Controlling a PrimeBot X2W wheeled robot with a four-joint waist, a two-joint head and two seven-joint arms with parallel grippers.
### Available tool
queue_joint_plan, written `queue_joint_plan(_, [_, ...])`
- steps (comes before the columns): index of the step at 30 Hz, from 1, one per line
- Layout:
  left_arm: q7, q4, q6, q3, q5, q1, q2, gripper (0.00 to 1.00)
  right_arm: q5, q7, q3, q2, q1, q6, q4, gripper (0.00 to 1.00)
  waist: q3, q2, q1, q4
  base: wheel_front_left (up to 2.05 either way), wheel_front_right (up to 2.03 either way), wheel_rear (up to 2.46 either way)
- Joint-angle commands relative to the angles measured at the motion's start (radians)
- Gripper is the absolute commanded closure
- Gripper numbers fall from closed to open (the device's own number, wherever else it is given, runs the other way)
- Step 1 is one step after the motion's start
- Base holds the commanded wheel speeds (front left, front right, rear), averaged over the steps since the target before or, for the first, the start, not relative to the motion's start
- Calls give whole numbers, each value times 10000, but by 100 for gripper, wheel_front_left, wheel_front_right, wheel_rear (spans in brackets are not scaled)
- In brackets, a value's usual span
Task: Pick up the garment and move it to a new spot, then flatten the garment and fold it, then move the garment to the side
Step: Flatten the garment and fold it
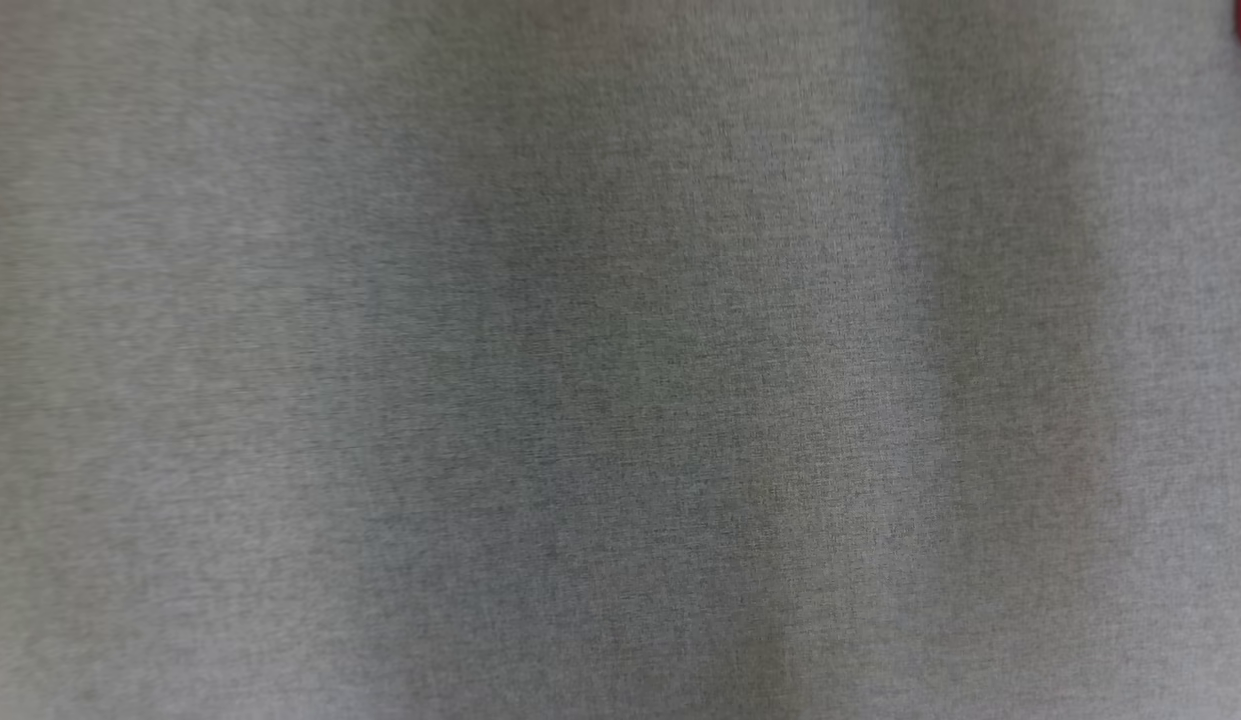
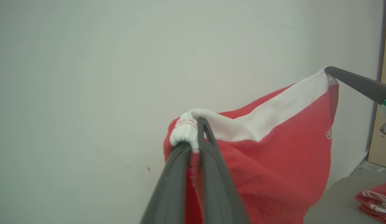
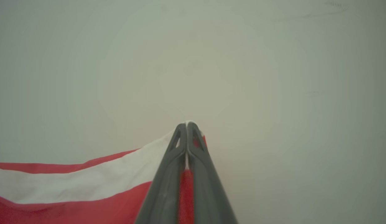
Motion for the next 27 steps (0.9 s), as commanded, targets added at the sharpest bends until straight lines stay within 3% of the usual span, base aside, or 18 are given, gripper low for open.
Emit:
queue_joint_plan(1, [-132,239,22,-72,-256,-378,53,100,-172,18,75,-24,-376,-29,314,100,410,-3,-2,-219,0,0,0])
queue_joint_plan(9, [-568,722,20,-1264,-1170,-1065,135,100,-262,-405,295,-69,-1245,-29,1511,100,872,-3,-2,-276,0,0,0])
queue_joint_plan(19, [-1545,-479,20,-2418,-2349,545,1061,100,768,-1184,1025,-489,508,-29,1279,100,600,-3,-2,-221,0,0,0])
queue_joint_plan(23, [-1621,-1115,20,-2202,-2543,1516,1314,100,1088,-1397,1261,-758,1568,-29,806,100,228,-3,-2,-190,0,0,0])
queue_joint_plan(27, [-1624,-2061,20,-1121,-2303,3418,1381,100,1484,-1390,1630,-1357,3471,-29,-363,100,-350,-3,-2,-129,0,0,0])
